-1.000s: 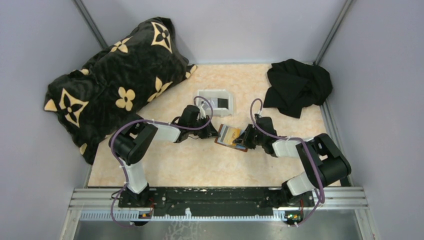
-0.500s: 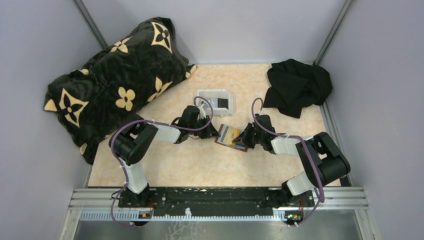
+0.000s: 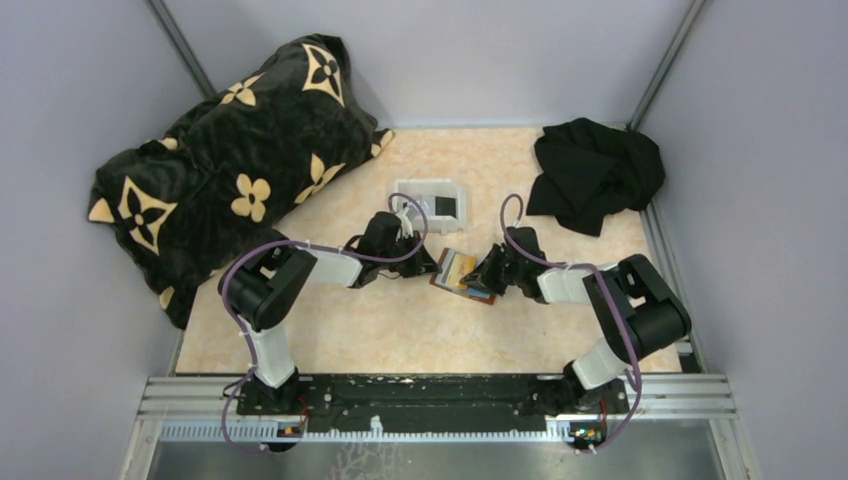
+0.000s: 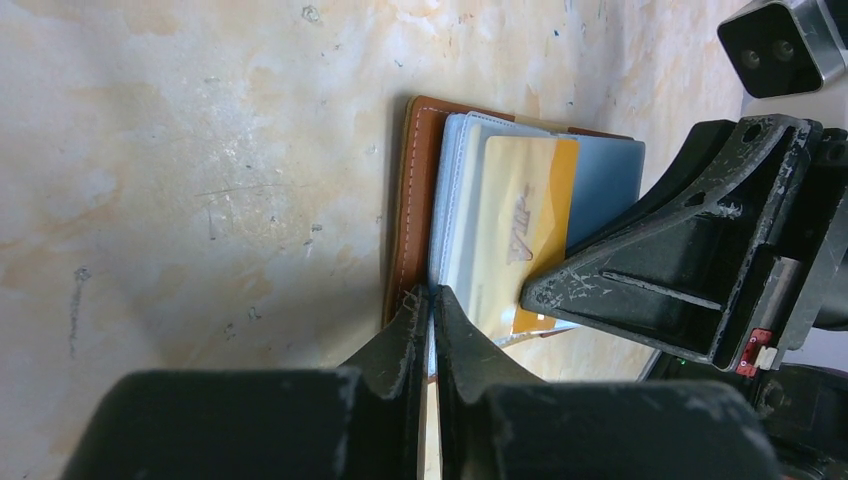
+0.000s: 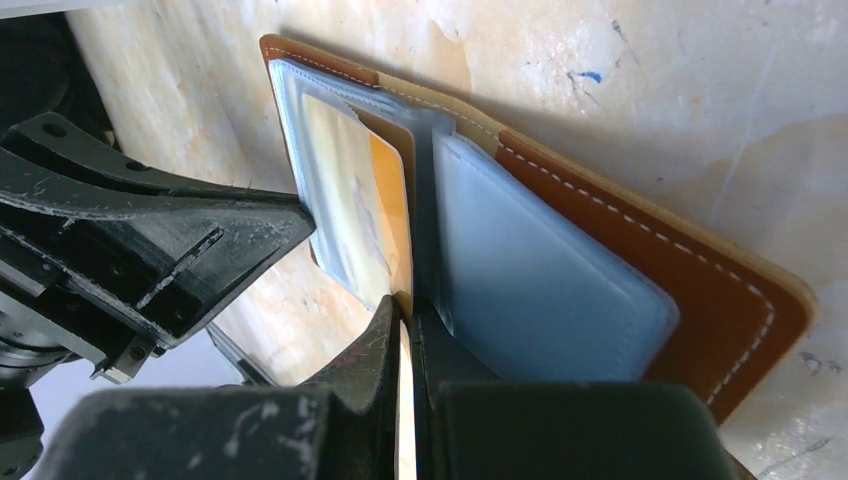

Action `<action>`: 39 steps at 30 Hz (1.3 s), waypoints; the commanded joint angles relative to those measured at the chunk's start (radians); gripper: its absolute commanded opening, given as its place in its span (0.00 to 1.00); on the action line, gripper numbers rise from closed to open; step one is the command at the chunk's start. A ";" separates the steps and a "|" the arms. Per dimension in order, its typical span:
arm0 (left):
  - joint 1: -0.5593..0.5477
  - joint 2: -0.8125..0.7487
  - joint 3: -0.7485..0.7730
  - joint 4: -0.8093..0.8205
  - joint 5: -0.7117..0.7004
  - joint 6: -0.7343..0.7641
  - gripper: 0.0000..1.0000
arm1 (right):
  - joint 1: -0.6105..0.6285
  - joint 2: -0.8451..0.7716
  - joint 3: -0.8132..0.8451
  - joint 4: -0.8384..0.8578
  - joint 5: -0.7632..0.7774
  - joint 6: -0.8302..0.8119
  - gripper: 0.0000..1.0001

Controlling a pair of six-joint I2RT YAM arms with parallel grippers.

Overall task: Put the credit cards into the card holder
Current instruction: Insert the credit card into the card holder.

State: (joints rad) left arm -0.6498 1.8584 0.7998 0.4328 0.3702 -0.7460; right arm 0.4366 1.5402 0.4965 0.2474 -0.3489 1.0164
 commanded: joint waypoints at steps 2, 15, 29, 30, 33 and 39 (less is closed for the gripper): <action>-0.032 0.005 0.002 -0.004 -0.012 0.012 0.09 | 0.033 0.061 0.038 -0.068 0.043 -0.026 0.00; -0.033 0.007 -0.004 -0.011 -0.025 -0.008 0.08 | 0.071 -0.049 0.164 -0.319 0.175 -0.217 0.38; -0.033 0.014 -0.010 -0.003 -0.025 -0.025 0.07 | 0.071 -0.104 0.177 -0.422 0.224 -0.289 0.40; -0.034 0.014 -0.012 -0.003 -0.024 -0.026 0.07 | 0.071 -0.105 0.179 -0.426 0.226 -0.294 0.41; -0.034 0.016 -0.016 0.002 -0.022 -0.028 0.07 | 0.071 -0.101 0.181 -0.426 0.227 -0.301 0.41; -0.035 0.016 -0.024 0.013 -0.020 -0.031 0.07 | 0.071 -0.082 0.193 -0.416 0.237 -0.313 0.40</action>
State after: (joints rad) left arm -0.6792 1.8591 0.7956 0.4458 0.3485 -0.7746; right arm 0.5022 1.4574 0.6540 -0.1246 -0.1726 0.7425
